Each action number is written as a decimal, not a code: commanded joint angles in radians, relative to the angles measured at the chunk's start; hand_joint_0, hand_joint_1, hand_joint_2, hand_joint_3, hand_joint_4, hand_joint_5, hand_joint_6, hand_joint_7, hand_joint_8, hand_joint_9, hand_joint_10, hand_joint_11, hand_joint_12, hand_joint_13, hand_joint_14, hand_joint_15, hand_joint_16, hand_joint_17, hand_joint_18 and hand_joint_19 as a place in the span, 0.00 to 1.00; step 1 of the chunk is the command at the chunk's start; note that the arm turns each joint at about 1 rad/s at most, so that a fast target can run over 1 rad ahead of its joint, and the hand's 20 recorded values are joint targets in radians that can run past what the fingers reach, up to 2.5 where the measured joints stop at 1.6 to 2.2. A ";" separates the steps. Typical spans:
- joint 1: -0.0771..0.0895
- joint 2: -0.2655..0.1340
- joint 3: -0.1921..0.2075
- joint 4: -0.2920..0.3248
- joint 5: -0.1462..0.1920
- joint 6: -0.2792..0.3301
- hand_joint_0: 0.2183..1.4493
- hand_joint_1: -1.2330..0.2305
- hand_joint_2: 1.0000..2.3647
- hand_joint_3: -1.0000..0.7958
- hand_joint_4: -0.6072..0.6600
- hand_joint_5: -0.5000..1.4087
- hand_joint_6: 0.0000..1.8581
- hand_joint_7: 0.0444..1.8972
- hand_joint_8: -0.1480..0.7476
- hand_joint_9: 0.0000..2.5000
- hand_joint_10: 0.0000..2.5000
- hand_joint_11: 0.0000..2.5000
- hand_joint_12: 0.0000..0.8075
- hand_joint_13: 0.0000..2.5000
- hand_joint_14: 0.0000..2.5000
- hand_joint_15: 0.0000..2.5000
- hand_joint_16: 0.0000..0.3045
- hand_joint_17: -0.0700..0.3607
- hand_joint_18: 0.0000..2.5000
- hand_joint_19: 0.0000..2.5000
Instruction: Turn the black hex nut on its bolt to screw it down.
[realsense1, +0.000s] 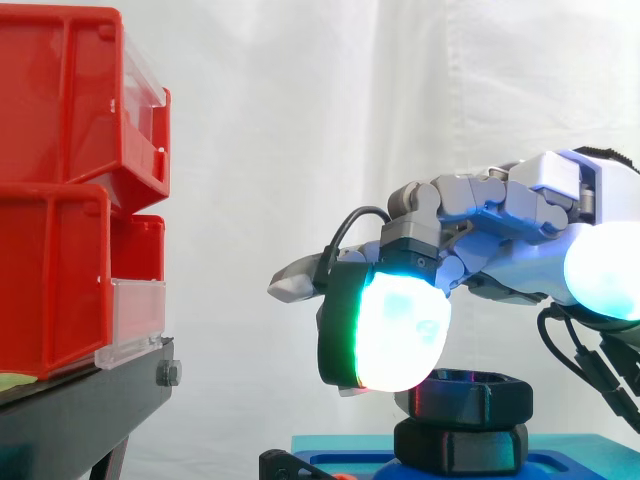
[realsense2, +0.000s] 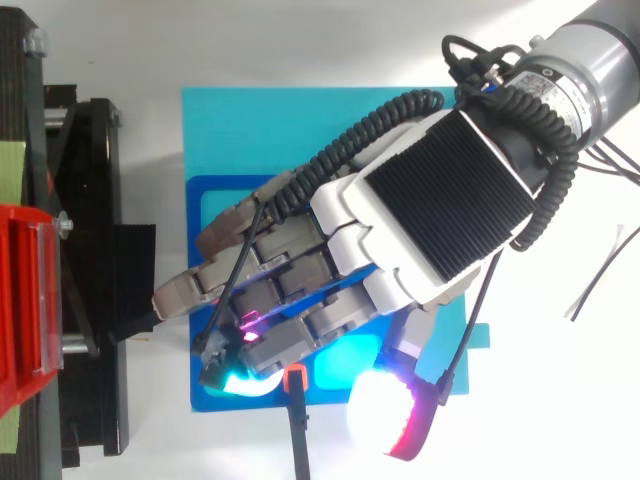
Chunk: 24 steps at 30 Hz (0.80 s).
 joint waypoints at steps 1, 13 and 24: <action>-0.004 0.000 0.000 0.003 0.000 -0.003 0.25 0.70 0.00 0.28 0.67 0.23 0.27 0.59 0.50 0.31 0.00 0.13 0.36 0.15 0.00 0.04 0.16 0.41 0.17 0.21; -0.008 0.000 0.000 -0.015 0.000 -0.008 0.25 0.70 0.00 0.28 0.67 0.23 0.27 0.59 0.49 0.31 0.01 0.13 0.37 0.15 0.00 0.04 0.16 0.41 0.18 0.21; 0.002 0.000 -0.001 -0.015 0.014 -0.015 0.25 0.70 0.00 0.28 0.67 0.23 0.27 0.60 0.49 0.31 0.00 0.13 0.37 0.15 0.00 0.04 0.16 0.41 0.18 0.21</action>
